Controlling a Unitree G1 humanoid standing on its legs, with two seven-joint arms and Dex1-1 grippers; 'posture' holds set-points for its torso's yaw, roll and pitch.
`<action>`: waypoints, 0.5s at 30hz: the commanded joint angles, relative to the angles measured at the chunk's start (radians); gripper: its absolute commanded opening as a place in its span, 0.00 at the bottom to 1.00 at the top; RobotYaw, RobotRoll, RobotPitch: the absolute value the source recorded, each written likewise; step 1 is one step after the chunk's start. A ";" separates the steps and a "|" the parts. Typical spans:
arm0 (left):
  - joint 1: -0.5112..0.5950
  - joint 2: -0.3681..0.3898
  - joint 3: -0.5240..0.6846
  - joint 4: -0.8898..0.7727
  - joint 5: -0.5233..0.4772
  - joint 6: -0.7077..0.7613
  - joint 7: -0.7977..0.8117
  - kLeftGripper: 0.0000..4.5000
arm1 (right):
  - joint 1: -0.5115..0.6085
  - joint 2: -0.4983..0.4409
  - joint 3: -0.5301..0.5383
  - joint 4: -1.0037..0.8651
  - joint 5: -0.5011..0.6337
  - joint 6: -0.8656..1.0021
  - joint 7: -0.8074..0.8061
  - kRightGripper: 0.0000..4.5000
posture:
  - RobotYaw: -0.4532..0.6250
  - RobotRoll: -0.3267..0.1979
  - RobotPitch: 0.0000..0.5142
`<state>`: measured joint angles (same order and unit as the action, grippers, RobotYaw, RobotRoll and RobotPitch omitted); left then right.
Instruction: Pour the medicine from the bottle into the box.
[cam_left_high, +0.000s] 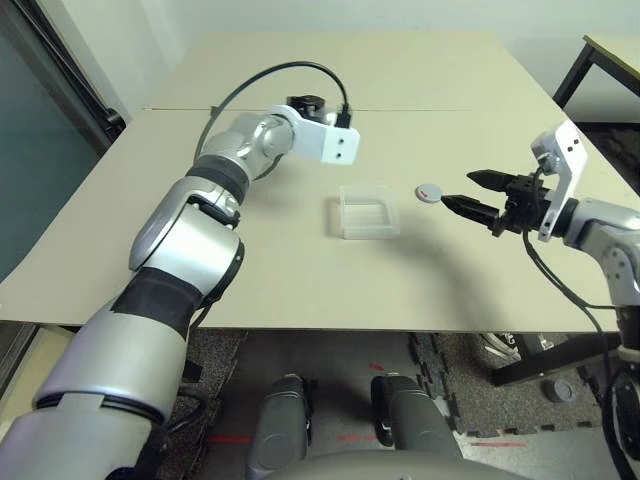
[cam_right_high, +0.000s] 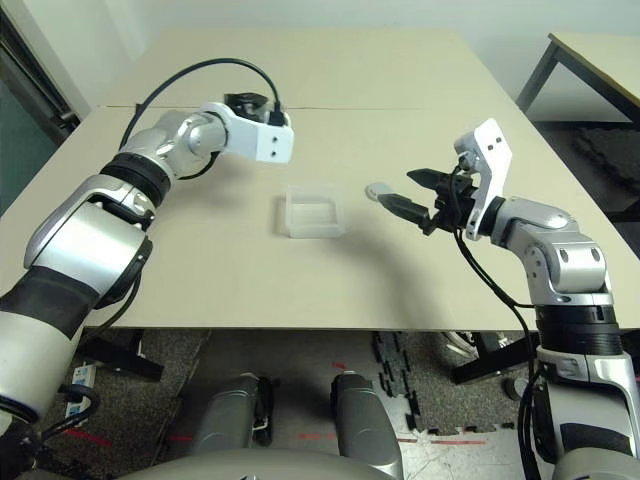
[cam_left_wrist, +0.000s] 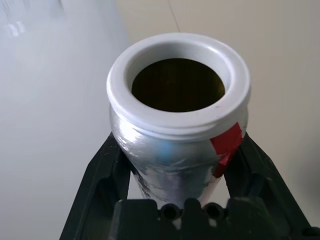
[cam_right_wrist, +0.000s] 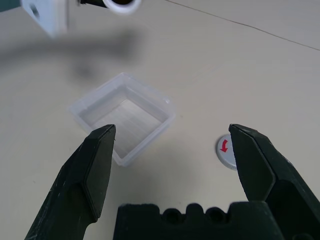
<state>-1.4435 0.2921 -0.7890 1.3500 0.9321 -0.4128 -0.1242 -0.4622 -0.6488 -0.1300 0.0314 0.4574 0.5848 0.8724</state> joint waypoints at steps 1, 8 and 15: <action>-0.041 -0.027 -0.120 0.008 0.135 0.005 0.118 0.63 | -0.018 0.020 0.019 0.017 -0.017 -0.027 -0.011 1.00 | 0.31 0.62 0.07; -0.043 -0.067 -0.216 0.022 0.226 0.016 0.184 0.63 | -0.009 0.022 0.052 0.021 -0.025 -0.027 0.030 1.00 | 0.31 0.62 0.07; -0.050 -0.072 -0.229 0.023 0.238 0.018 0.196 0.63 | -0.012 -0.001 0.084 0.031 -0.048 -0.014 0.065 1.00 | 0.32 0.62 0.08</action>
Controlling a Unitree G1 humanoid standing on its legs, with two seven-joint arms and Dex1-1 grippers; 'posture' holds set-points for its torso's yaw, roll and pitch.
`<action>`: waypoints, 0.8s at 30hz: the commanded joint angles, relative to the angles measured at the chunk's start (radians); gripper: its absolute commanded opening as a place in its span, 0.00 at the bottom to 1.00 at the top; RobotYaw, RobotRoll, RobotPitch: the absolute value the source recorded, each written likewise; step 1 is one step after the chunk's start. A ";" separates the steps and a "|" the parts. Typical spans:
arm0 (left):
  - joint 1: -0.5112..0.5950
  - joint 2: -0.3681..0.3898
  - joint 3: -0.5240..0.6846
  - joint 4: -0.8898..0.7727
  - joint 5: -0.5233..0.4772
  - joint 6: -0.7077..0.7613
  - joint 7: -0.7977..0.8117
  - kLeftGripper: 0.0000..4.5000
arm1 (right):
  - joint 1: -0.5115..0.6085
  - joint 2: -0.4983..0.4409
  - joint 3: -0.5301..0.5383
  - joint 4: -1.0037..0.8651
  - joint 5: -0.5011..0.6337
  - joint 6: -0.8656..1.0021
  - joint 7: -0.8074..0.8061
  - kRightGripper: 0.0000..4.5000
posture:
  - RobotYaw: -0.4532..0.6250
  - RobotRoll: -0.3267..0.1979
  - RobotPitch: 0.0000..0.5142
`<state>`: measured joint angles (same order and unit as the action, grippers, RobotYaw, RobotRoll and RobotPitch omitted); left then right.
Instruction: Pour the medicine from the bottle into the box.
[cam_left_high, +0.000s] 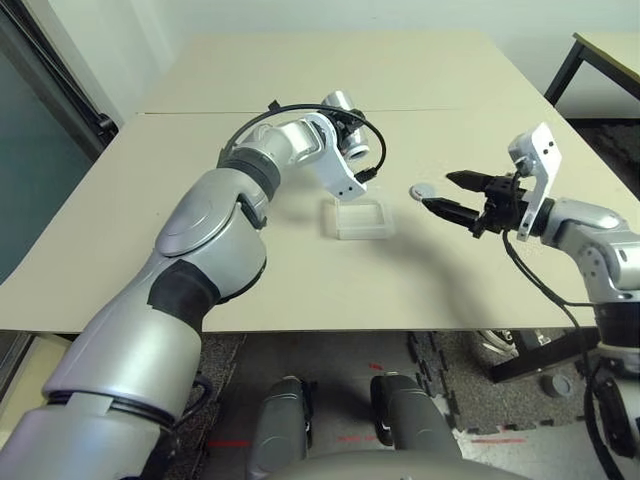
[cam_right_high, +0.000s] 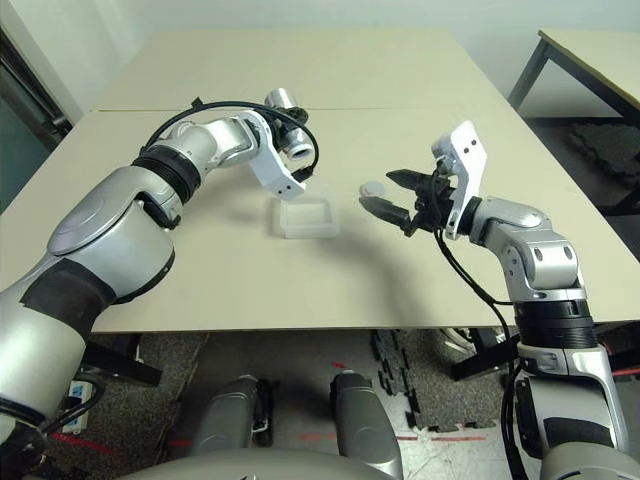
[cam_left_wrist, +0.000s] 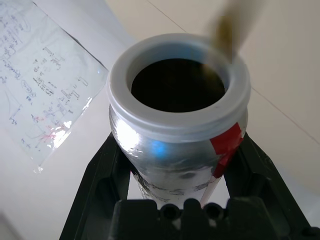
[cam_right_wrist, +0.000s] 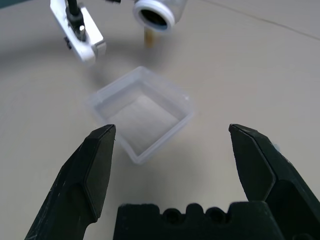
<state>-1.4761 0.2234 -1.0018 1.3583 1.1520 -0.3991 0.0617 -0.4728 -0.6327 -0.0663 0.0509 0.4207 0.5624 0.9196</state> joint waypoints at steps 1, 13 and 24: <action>-0.017 -0.003 -0.013 0.015 0.016 0.005 0.006 0.63 | -0.003 -0.019 0.022 0.014 -0.013 0.007 0.020 1.00 | 0.32 0.62 0.08; 0.014 0.010 0.232 0.020 -0.228 -0.002 -0.143 0.63 | -0.006 -0.026 0.027 0.019 -0.020 0.026 0.032 1.00 | 0.33 0.62 0.08; 0.173 0.053 0.924 -0.022 -0.873 0.252 -0.333 0.63 | -0.018 -0.017 0.005 0.021 0.005 0.047 0.026 1.00 | 0.38 0.62 0.08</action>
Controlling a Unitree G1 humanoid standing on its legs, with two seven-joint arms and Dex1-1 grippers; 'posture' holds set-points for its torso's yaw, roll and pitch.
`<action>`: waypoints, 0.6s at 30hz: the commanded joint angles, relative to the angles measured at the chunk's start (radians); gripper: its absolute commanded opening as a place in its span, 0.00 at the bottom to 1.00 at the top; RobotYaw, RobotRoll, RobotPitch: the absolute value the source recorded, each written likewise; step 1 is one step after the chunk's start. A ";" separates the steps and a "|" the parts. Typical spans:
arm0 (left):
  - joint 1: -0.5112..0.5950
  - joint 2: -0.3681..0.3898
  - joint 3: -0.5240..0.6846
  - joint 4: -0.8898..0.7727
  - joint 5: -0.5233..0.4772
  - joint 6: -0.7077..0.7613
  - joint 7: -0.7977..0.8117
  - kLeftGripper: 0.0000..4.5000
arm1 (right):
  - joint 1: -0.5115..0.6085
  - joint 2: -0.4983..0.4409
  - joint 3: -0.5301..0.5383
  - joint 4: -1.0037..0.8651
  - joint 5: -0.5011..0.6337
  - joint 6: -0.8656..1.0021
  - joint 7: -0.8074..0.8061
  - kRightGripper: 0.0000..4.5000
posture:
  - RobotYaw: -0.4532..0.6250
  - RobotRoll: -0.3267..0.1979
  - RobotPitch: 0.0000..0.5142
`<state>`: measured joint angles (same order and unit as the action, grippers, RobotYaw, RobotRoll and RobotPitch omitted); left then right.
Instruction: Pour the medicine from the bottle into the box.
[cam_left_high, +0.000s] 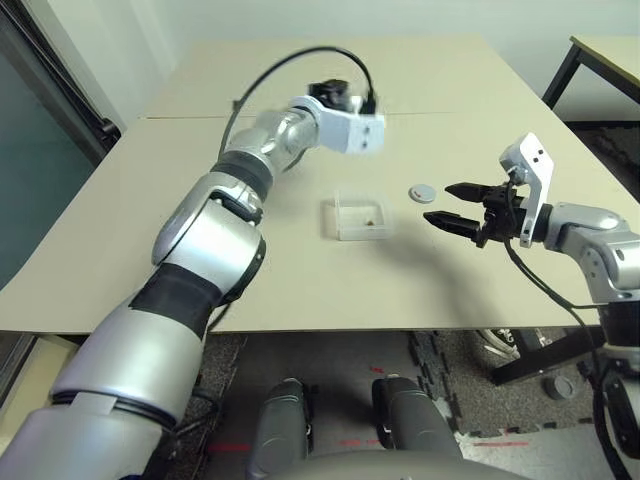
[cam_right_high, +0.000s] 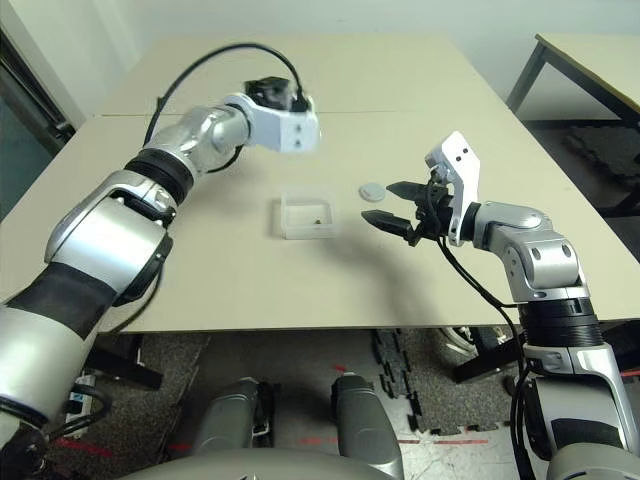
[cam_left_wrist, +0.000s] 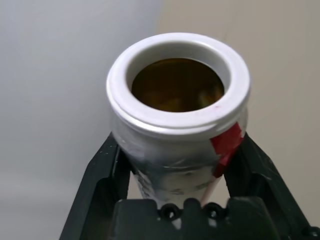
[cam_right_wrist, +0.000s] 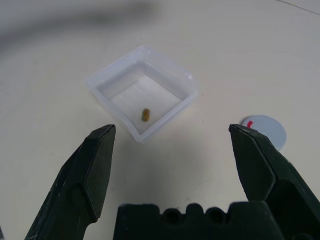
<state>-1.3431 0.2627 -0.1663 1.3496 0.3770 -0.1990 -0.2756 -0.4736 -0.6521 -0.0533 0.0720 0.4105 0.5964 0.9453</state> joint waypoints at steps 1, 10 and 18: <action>0.061 0.016 0.146 -0.017 -0.152 0.073 0.013 0.63 | -0.023 0.002 -0.006 0.007 0.014 0.012 0.004 1.00 | 0.39 0.62 0.08; 0.191 0.007 0.337 -0.039 -0.332 0.107 0.035 0.63 | -0.078 0.005 0.033 0.057 -0.002 0.015 0.037 1.00 | 0.43 0.62 0.10; 0.251 -0.013 0.383 -0.034 -0.377 0.124 0.059 0.63 | -0.087 0.024 0.054 0.047 -0.002 0.030 0.031 1.00 | 0.43 0.62 0.12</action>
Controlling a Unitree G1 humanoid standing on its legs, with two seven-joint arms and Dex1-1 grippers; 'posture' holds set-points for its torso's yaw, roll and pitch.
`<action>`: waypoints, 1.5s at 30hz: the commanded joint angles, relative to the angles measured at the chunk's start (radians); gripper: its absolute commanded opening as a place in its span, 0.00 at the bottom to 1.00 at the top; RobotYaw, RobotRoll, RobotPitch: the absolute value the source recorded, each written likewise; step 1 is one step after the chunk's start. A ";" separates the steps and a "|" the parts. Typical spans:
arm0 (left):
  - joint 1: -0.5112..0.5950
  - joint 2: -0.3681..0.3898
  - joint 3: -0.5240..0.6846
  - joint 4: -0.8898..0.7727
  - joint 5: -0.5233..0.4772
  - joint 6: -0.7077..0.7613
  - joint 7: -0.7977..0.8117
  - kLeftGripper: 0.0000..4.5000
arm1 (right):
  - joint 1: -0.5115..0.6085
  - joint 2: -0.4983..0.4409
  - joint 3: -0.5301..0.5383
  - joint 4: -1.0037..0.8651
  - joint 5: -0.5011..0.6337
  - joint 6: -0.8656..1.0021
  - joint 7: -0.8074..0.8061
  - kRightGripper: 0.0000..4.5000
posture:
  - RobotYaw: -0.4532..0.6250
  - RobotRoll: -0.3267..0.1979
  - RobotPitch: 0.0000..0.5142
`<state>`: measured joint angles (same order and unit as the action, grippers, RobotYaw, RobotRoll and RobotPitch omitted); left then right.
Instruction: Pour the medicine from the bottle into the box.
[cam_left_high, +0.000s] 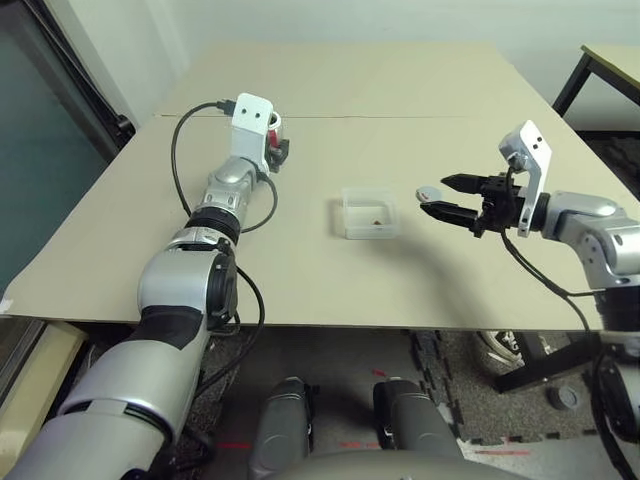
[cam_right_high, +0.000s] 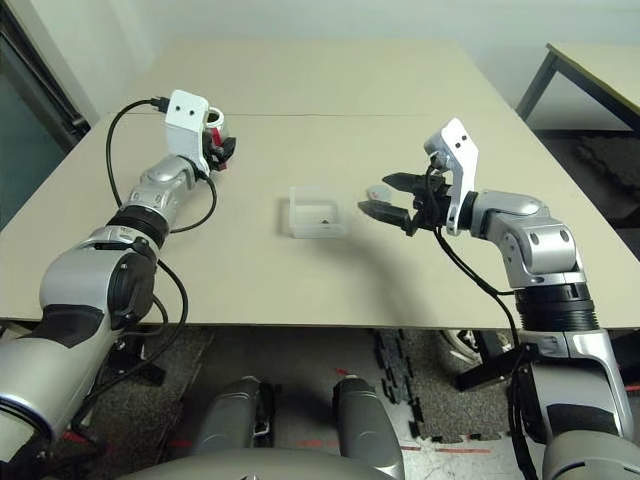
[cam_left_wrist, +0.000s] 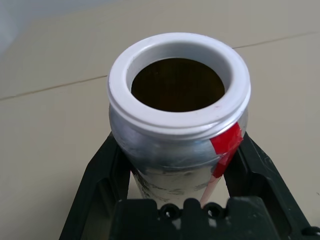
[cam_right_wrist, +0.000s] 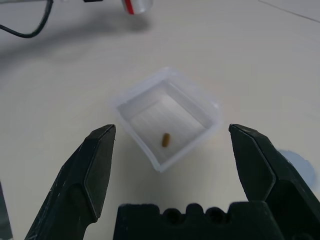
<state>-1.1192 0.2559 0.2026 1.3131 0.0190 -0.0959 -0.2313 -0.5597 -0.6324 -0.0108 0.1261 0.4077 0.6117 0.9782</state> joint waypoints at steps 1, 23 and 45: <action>0.036 -0.008 0.021 0.005 -0.025 0.028 0.021 0.63 | 0.003 0.008 0.013 -0.011 0.000 0.016 -0.002 1.00 | 0.42 0.62 0.12; 0.109 0.003 0.006 0.010 -0.012 0.053 0.018 0.63 | 0.033 0.033 0.001 -0.075 0.019 0.059 -0.035 1.00 | 0.40 0.62 0.14; 0.112 0.011 -0.012 0.000 -0.006 -0.024 0.018 0.99 | 0.032 0.041 -0.002 -0.077 0.024 0.064 -0.039 1.00 | 0.41 0.62 0.15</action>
<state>-1.0108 0.2590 0.1959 1.3126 0.0069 -0.1061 -0.2108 -0.5347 -0.5930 -0.0098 0.0686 0.4195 0.6664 0.9444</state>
